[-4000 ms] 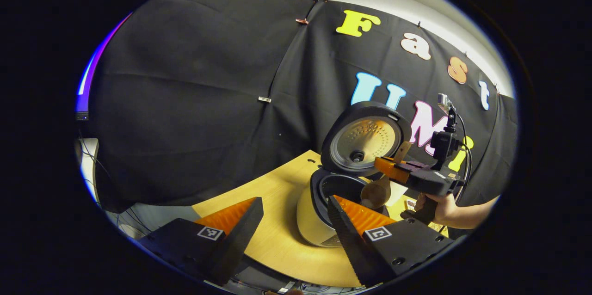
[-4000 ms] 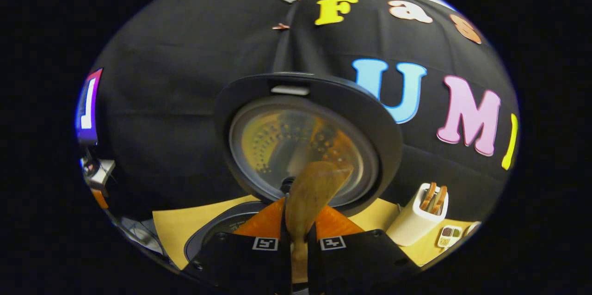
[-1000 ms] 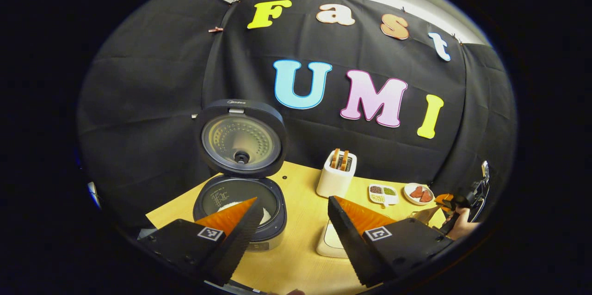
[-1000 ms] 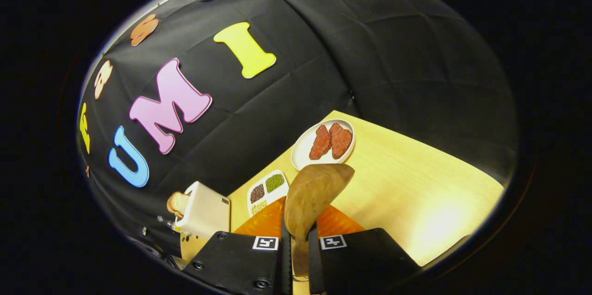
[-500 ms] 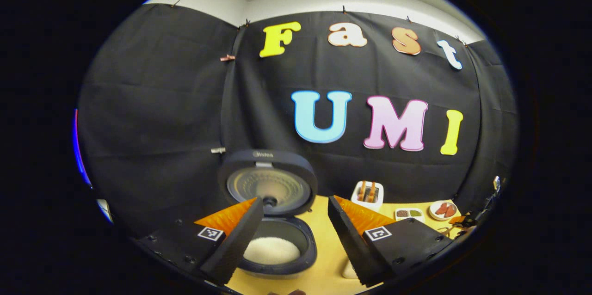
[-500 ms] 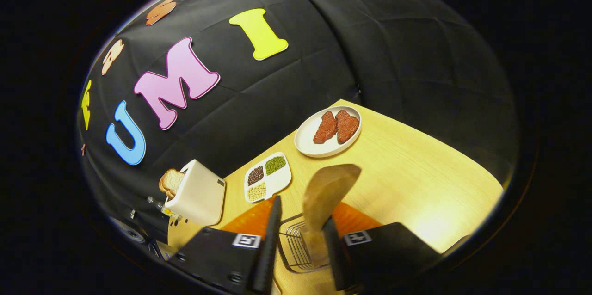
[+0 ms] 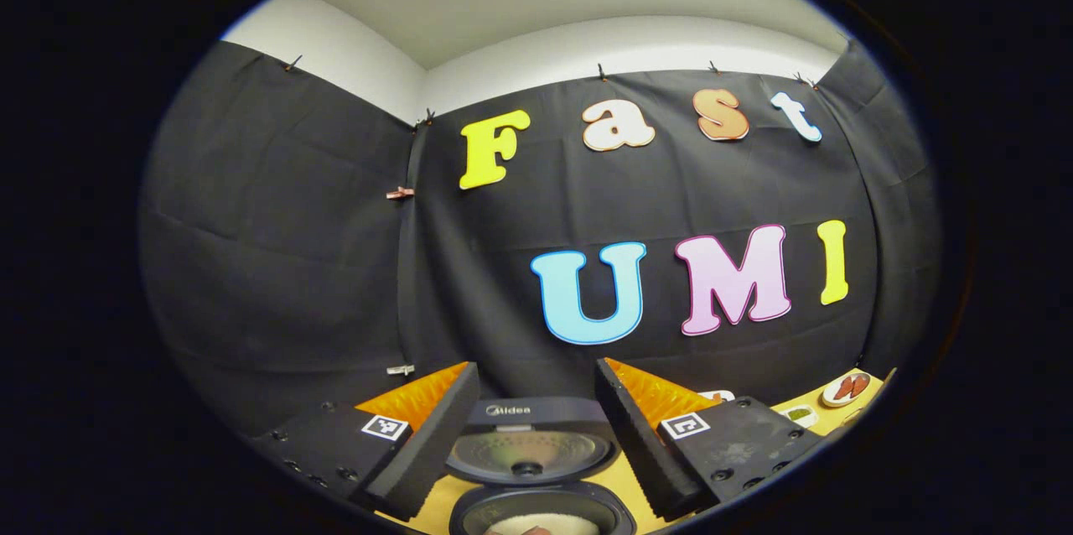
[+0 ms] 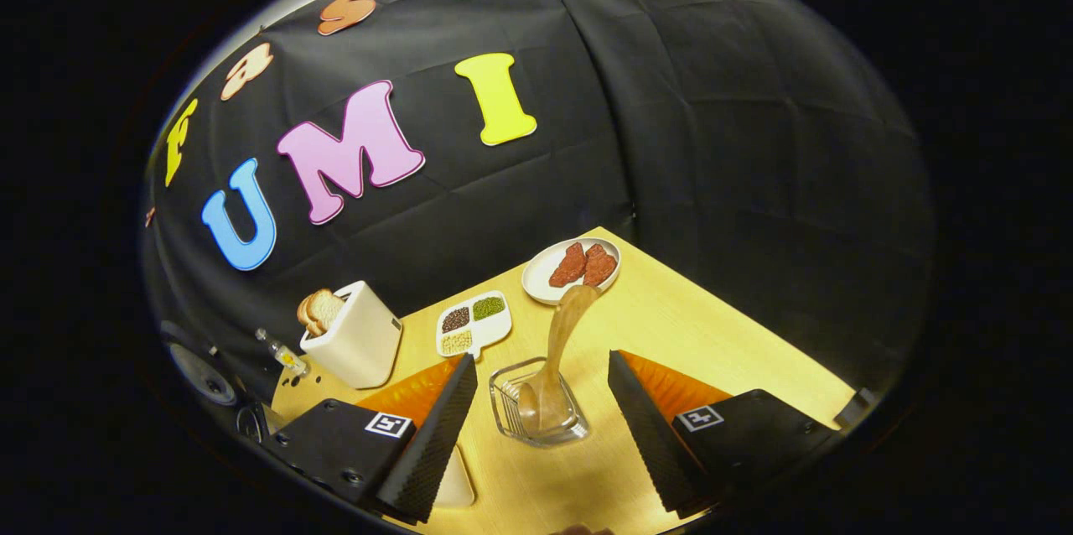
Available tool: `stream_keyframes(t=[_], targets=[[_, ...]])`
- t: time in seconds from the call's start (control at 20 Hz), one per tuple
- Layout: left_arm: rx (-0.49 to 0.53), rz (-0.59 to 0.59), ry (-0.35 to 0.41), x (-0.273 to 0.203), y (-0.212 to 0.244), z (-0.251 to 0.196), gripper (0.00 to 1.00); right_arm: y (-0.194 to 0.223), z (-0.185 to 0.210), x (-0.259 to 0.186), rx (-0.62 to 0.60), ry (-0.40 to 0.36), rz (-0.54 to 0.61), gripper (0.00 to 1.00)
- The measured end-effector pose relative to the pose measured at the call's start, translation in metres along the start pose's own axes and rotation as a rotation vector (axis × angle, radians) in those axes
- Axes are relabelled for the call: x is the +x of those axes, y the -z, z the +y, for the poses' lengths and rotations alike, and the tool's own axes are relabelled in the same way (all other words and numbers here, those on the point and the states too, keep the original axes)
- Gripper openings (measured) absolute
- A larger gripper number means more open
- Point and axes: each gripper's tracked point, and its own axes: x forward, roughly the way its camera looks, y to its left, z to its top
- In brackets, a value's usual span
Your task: Close the left gripper, press the button to open the rice cooker; take a wooden spoon from the chopstick holder with the right hand, scoop a spoonful of rice and pour it into the rice cooker, then put the wooden spoon back into the chopstick holder.
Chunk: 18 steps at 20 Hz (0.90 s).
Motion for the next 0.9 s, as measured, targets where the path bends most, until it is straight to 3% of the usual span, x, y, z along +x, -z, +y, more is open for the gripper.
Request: stream_keyframes(t=[0.5, 0.75, 0.9], targets=[[0.042, 0.055, 0.049, 0.095, 0.054, 0.025, 0.94, -0.01, 0.035, -0.106, -0.073, -0.033, -0.096, 0.98], [0.019, 0.166, 0.059, 0.094, 0.078, 0.021, 0.98, -0.003, 0.059, -0.12, -0.149, -0.078, -0.116, 0.98], [-0.045, 0.238, 0.068, 0.074, 0.084, 0.016, 0.99, 0.0, 0.066, -0.12, -0.171, -0.096, -0.111, 0.98]])
